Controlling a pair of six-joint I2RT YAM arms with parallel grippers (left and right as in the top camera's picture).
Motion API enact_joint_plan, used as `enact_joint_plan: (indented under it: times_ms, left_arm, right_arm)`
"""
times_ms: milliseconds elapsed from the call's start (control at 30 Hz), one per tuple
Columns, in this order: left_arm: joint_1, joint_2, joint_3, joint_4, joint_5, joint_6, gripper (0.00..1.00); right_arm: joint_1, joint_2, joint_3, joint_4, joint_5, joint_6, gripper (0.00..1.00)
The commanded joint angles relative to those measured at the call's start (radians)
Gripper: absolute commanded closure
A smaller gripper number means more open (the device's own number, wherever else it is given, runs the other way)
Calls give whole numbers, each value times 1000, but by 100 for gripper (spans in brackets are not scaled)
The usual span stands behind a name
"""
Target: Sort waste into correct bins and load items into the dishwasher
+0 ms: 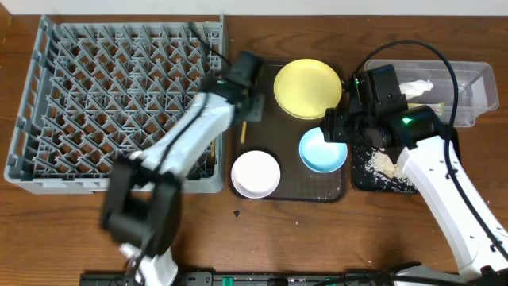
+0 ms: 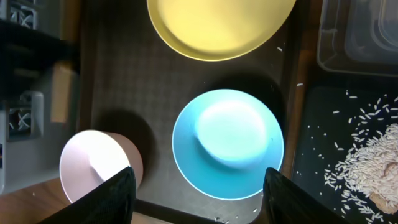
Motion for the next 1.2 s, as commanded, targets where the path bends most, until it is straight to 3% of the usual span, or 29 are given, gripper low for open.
enact_joint_plan:
  times_ms: [0,133,533,667,767,933,1167]
  left_arm:
    - [33,-142,10,-64,-50,49,91]
    - [77,-183,10,-163,-164,49,91]
    - [126,-39,-32,-148,-155,46,87]
    - [126,-62,-12,-179,-141,45,78]
    - [126,-115,9,-212,-55,45,76]
    - [100,-214,8,-222,214,46,70]
    - [-9,-206,-11,-189,327,46,58]
  right_arm:
    - [8,-5,10,-3,-5,13,36]
    - [8,-5,10,-3,-5,13,37]
    - [8,-5,10,-7,-6,13,37]
    - [8,-5,10,-6,-5,13,37]
    - [8,-5,10,-7,-5,13,37]
    - [7,-5,10,-13,-4,22,37]
    - [-111,-50,10,-66,-4,149,28]
